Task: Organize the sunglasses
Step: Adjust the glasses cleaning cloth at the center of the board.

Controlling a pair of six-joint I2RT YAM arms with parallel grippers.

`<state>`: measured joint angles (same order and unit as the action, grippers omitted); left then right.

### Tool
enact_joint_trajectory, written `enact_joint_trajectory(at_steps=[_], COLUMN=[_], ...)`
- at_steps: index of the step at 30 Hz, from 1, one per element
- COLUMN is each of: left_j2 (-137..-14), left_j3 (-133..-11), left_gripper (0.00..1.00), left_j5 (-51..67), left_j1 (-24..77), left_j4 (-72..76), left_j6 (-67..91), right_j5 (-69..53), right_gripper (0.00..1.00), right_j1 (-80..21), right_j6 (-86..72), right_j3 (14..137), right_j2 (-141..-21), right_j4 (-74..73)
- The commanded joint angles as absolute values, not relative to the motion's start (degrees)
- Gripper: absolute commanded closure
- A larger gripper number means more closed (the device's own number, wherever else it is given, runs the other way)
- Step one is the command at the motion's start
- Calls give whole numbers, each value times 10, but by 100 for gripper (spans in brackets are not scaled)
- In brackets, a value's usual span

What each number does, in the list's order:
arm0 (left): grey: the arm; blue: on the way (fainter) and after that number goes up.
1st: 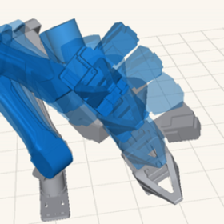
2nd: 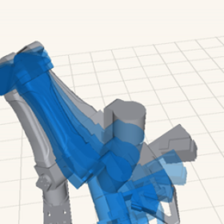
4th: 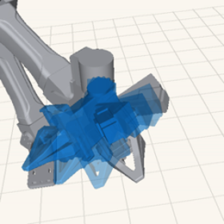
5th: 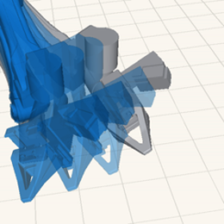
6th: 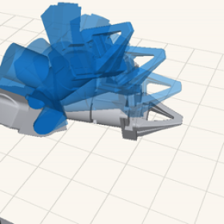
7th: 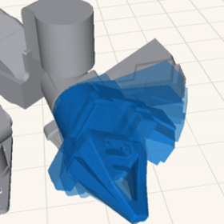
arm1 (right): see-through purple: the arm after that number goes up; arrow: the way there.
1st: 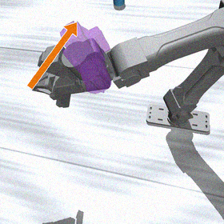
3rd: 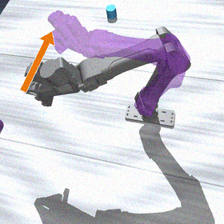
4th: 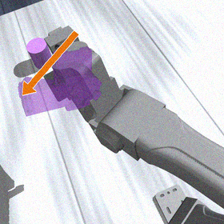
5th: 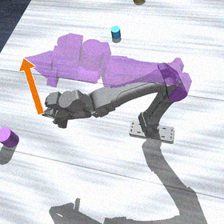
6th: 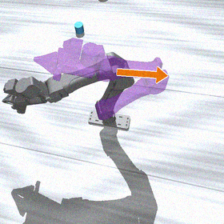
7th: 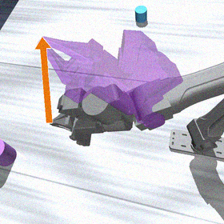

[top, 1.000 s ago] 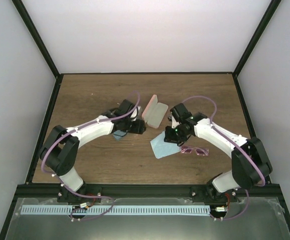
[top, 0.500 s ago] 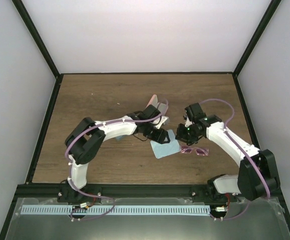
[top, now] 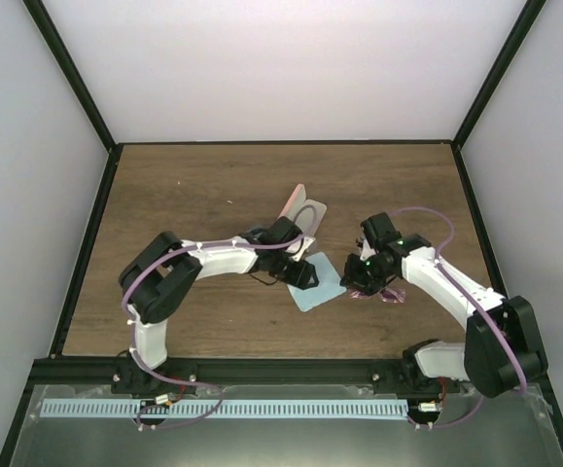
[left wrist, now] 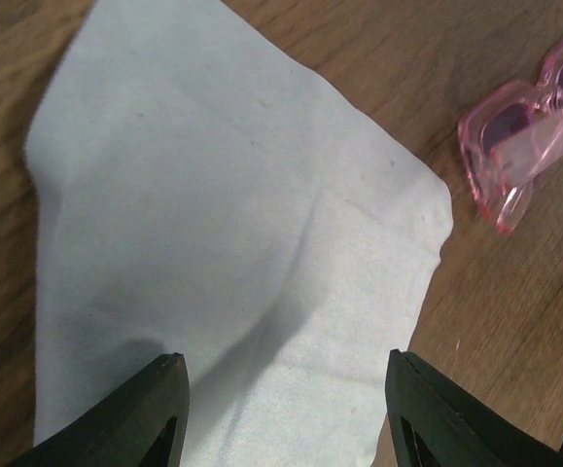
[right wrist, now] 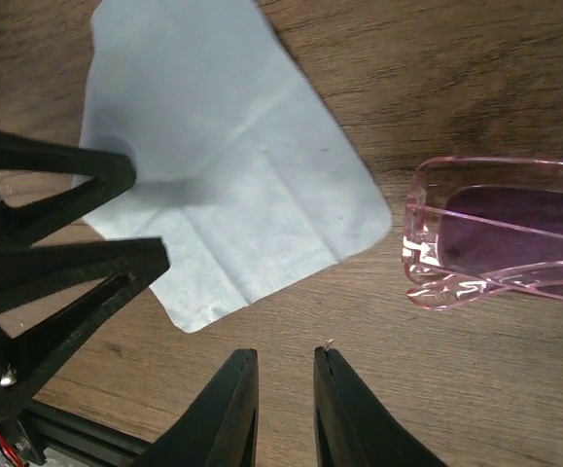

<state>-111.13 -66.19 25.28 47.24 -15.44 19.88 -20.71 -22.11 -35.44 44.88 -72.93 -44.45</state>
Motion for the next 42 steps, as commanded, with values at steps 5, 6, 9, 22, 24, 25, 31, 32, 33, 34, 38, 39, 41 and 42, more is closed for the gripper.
enact_joint_trajectory(at_steps=[5, 6, 9, 22, 24, 25, 31, 32, 33, 34, 38, 39, 41, 42], left_j2=[-1034, -1024, -994, -914, -914, -915, -913, -908, -903, -900, -895, -898, -904, -906], left_j3=[-497, -486, -469, -434, -442, -445, -459, -467, -478, -491, -528, -534, -539, -540], left_gripper=[42, 42, 41, 39, 39, 39, 38, 36, 36, 35, 33, 33, 33, 33], left_j5=[191, 188, 175, 178, 185, 188, 194, 187, 178, 169, 155, 154, 155, 156], left_j1=[473, 474, 476, 496, 495, 496, 496, 496, 496, 495, 495, 494, 495, 495], left_j4=[-127, -127, -141, -185, -187, -189, -197, -204, -218, -230, -262, -266, -272, -274], left_j6=[316, 328, 362, 541, 552, 558, 561, 556, 550, 541, 521, 518, 514, 512], right_j5=[-233, -236, -244, -246, -238, -229, -164, -154, -147, -141, -118, -112, -99, -93], right_gripper=[83, 83, 83, 83, 82, 78, 68, 68, 68, 68, 69, 69, 72, 73], right_j1=[-243, -247, -263, -340, -347, -350, -361, -364, -367, -371, -389, -393, -403, -407], right_j6=[-348, -347, -351, -363, -362, -360, -358, -358, -358, -358, -362, -364, -369, -372], right_j3=[444, 442, 444, 525, 530, 531, 538, 541, 543, 546, 564, 571, 586, 591], right_j2=[-772, -782, -815, -923, -925, -927, -943, -949, -955, -959, -976, -984, -998, -1004], right_j4=[-401, -391, -365, -330, -333, -334, -340, -342, -342, -342, -340, -343, -355, -361])
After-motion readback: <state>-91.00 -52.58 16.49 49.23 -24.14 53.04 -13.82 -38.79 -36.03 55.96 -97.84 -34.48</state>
